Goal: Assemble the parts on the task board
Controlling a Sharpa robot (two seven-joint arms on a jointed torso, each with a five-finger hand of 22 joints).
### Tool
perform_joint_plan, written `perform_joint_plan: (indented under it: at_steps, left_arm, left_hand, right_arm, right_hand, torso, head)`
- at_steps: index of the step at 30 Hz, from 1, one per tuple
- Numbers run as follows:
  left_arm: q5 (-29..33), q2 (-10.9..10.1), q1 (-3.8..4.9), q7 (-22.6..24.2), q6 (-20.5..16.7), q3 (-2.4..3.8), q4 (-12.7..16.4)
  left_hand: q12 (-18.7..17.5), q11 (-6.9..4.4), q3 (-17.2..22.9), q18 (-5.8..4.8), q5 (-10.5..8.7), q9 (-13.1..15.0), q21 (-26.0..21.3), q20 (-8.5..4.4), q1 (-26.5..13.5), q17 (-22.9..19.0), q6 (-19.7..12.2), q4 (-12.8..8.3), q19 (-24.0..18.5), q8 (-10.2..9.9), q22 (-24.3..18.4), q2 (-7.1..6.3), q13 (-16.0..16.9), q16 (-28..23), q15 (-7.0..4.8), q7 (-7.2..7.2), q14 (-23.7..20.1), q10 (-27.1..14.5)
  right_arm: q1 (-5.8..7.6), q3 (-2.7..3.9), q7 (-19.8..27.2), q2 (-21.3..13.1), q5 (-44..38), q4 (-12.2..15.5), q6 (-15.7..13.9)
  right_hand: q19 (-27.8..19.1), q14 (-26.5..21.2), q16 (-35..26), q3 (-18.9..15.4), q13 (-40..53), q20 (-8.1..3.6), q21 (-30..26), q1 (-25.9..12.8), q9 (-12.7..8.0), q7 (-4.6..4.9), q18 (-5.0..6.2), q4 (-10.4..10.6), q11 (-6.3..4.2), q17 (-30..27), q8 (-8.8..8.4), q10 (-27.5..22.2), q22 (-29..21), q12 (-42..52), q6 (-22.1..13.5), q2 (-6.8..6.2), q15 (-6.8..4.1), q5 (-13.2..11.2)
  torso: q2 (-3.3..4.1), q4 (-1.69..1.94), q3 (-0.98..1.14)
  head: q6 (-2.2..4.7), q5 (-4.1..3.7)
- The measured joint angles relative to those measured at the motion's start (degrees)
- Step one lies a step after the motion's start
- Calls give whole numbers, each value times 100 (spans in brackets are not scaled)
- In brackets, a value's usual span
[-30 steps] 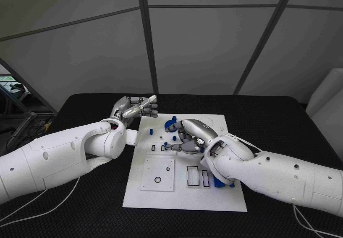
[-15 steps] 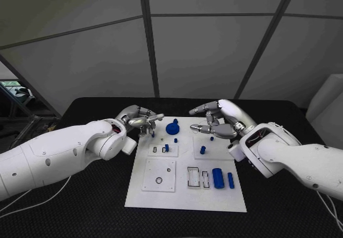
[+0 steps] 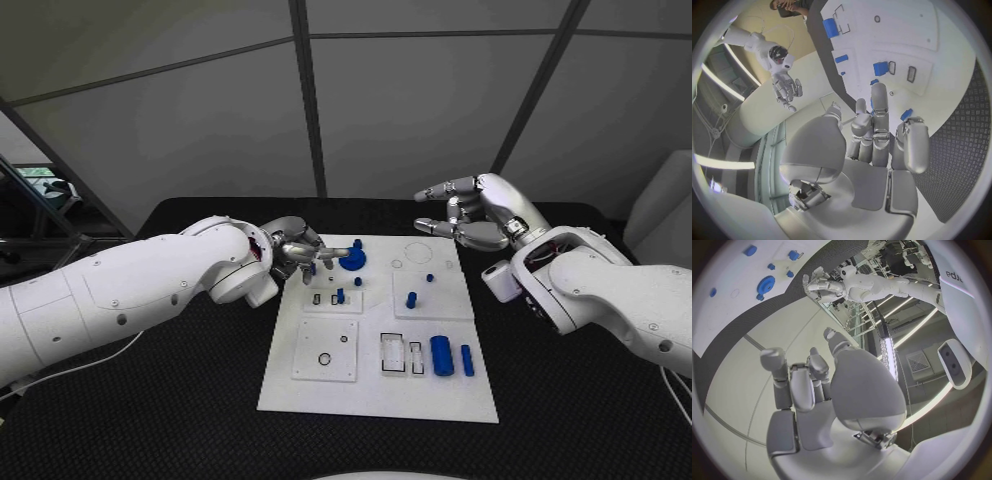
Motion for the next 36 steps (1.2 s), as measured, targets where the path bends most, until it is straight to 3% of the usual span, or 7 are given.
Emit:
perform_joint_plan:
  at_steps: [5, 14, 26, 36]
  left_arm:
    - [-506, 212, 75, -530, 316, -34, -77]
    - [-937, 553, 146, -1221, 908, -131, -261]
    - [-1093, 818, 238, -1587, 1384, -182, -539]
    - [-1122, 897, 262, -1682, 1537, -191, -567]
  left_hand:
    - [78, 12, -194, 0, -24, 153, 30, -42, -56, 59, -39, -8, 98, 120, 117, 56, 112, -53, -17, -40, 17, 27]
    - [78, 12, -279, 0, -24, 237, 54, -43, -56, 92, -120, -15, 161, 153, 188, 56, 112, -76, -17, -39, 17, 27]
    - [78, 13, -320, 1, -23, 267, 169, -42, -55, 106, -121, -7, 221, 176, 187, 56, 129, -75, -36, -39, 36, 26]
    - [150, 13, -430, 1, -23, 455, 217, -63, -23, 158, -121, 8, 241, 368, 187, 133, 224, -132, -37, -40, 37, 26]
  right_arm:
    - [19, 0, -41, 13, 82, -76, 13]
    - [35, 1, -143, 45, 145, -126, 47]
    - [44, 1, -235, 54, 158, -173, 80]
    - [45, 1, -270, 92, 161, -222, 87]
  right_hand:
    - [-15, 0, -22, 0, 44, -15, -18, -22, -4, 0, 0, 0, 0, -24, 0, 0, -25, 8, 0, 22, 0, 53]
    - [-15, 0, -44, 0, 116, -15, -58, -22, -11, 0, -1, 0, 0, -23, 20, 45, -64, 68, 0, 22, 0, 151]
    - [-54, 0, -43, 0, 115, -14, -80, -22, -16, 0, -1, 0, 0, -23, 19, 44, -88, 68, 0, 22, 0, 173]
    - [-54, 1, -43, 0, 110, -15, -80, -22, -15, 0, -1, 0, 1, -32, 19, 44, -100, 68, 0, 22, 0, 172]
  torso:
    - [-8, 1, 5]
    - [5, 2, -1]
    - [16, 2, -8]
    - [17, 8, -9]
  head:
    - [-18, 6]
    - [-52, -19]
    - [-112, -34]
    - [-157, -42]
